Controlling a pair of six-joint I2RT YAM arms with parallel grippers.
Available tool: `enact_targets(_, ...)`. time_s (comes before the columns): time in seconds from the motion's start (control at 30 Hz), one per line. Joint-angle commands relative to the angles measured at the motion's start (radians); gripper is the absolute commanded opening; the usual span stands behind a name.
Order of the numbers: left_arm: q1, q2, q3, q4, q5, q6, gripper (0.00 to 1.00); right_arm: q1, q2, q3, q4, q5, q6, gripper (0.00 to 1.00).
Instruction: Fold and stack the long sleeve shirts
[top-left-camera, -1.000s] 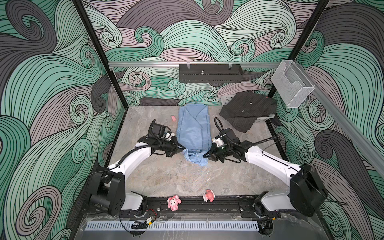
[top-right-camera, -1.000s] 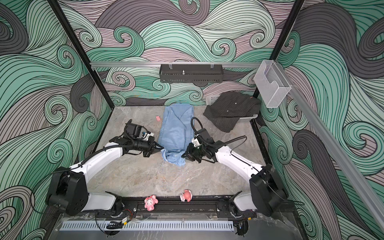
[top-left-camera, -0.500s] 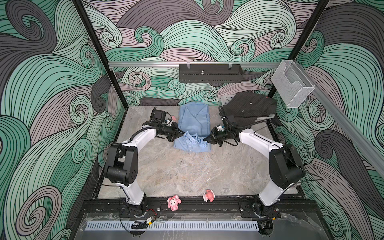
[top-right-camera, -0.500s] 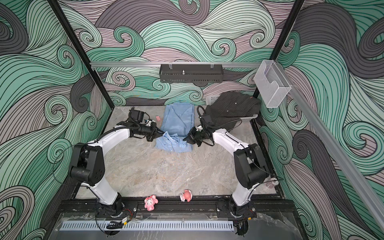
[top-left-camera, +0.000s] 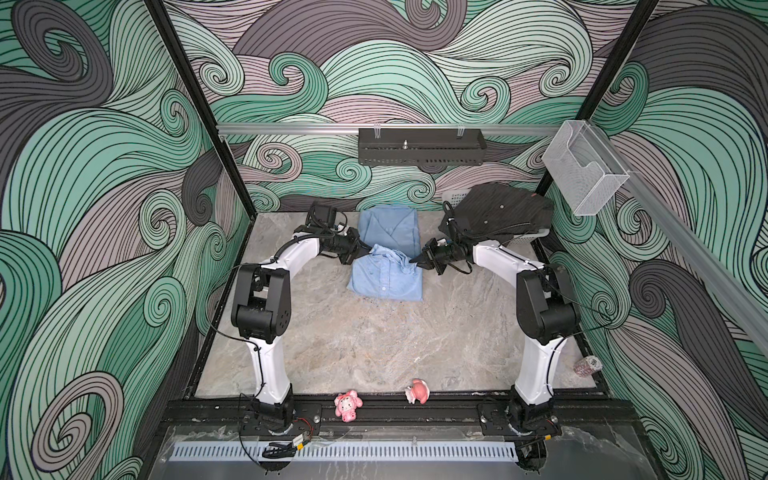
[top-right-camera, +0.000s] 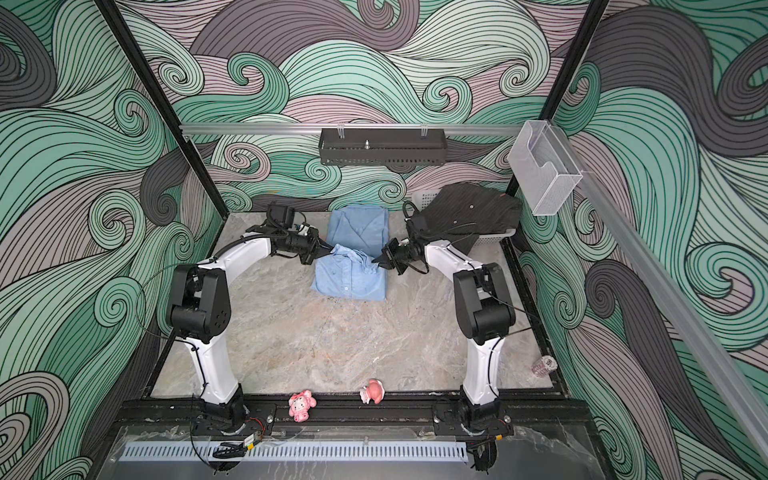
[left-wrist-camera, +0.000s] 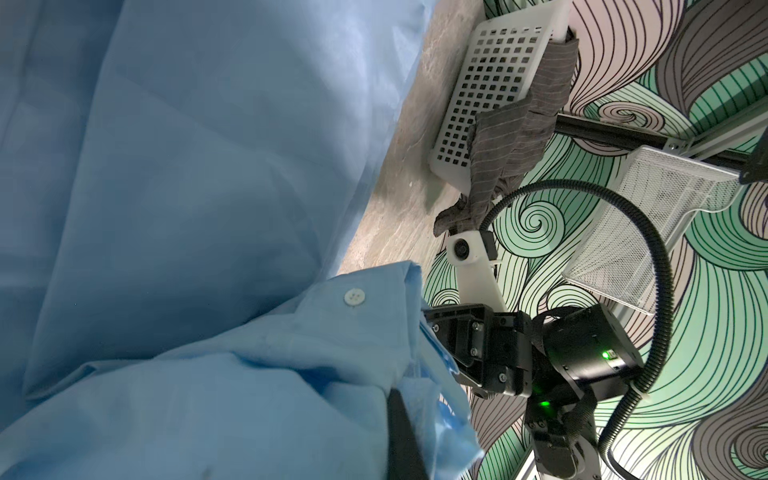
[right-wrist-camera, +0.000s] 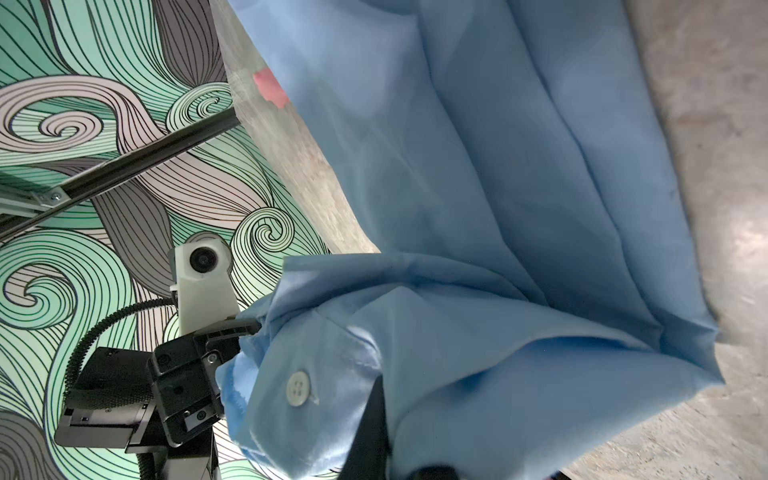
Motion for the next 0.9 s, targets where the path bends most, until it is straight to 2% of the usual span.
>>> enact_targets(0.0,0.011,0.056,0.066,-0.044,-0.016,0.025,0.0,-0.01,0.045,0.059,0.012,-0.02,0.016,0.11)
enact_targets(0.33,0.011,0.234,0.204,-0.058,-0.018,0.011,0.0,-0.017,0.204,0.202,-0.001,-0.007,0.028,0.13)
enact_targets(0.57,0.015,0.321,0.274,-0.068,-0.025,0.007,0.0,-0.032,0.263,0.225,0.01,0.029,0.027,0.16)
enact_targets(0.7,0.018,0.355,0.307,-0.068,-0.024,0.002,0.0,-0.044,0.286,0.25,-0.004,0.053,0.01,0.24)
enact_targets(0.73,0.019,0.359,0.313,-0.071,-0.025,0.002,0.03,-0.045,0.29,0.263,-0.007,0.057,-0.004,0.26)
enact_targets(0.8,0.022,0.362,0.325,-0.069,-0.022,0.002,0.18,-0.049,0.297,0.294,-0.055,0.065,-0.041,0.32)
enact_targets(0.87,0.025,0.35,0.326,-0.049,-0.022,0.003,0.27,-0.051,0.297,0.334,-0.089,0.068,-0.093,0.39)
